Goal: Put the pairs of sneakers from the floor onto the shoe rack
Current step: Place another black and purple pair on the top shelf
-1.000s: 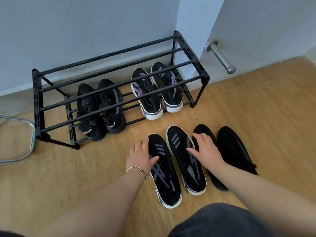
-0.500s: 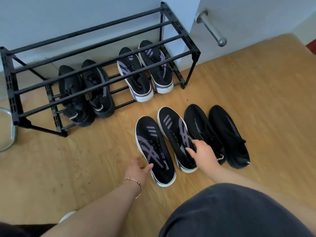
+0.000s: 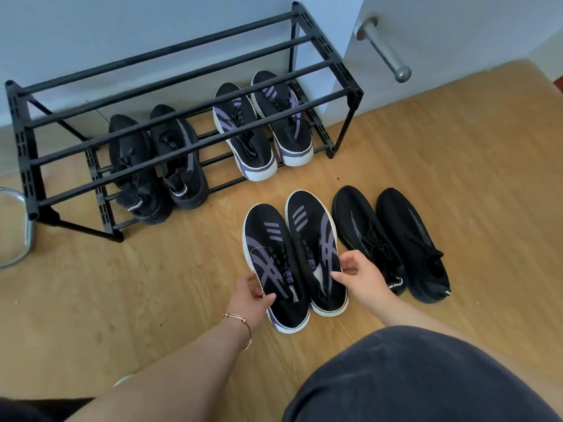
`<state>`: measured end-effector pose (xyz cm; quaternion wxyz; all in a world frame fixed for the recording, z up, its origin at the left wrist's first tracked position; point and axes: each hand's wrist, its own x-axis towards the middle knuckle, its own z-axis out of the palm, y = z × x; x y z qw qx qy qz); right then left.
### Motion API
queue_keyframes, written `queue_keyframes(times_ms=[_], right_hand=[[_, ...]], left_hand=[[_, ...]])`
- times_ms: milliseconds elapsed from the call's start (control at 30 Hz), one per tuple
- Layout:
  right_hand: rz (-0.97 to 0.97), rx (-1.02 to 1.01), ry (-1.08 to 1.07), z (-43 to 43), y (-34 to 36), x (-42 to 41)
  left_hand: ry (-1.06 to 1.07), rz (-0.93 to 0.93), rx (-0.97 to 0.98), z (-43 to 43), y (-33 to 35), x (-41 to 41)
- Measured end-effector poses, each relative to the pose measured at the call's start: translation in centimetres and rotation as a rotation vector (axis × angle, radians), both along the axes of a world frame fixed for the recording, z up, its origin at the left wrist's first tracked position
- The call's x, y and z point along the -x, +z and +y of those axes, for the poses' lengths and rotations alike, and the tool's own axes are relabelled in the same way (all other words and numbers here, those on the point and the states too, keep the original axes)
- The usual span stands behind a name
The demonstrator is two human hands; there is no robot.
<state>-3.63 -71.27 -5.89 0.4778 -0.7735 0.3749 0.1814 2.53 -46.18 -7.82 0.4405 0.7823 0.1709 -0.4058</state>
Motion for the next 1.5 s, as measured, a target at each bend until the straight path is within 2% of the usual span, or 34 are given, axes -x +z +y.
queue_keyframes(times_ms=[267, 500, 967, 1300, 1500], right_hand=[[-0.023, -0.057, -0.027, 0.2, 1.2, 1.4], [-0.064, -0.061, -0.083, -1.6, 5.7, 1.1], [-0.188, -0.092, 0.047, -5.2, 15.1, -3.3], [-0.315, -0.082, 0.073, -3.3, 19.4, -10.9], [-0.378, -0.095, 0.11, 0.7, 20.6, -16.8]], left_hand=[[-0.069, -0.063, 0.018, 0.9, 1.5, -0.7], [-0.116, -0.065, 0.089, -1.0, 4.7, -2.9], [-0.081, -0.107, 0.23, -2.2, 13.7, -7.3], [-0.029, -0.208, 0.242, -0.3, 19.2, -14.6], [-0.017, -0.247, 0.176, 3.9, 21.7, -20.0]])
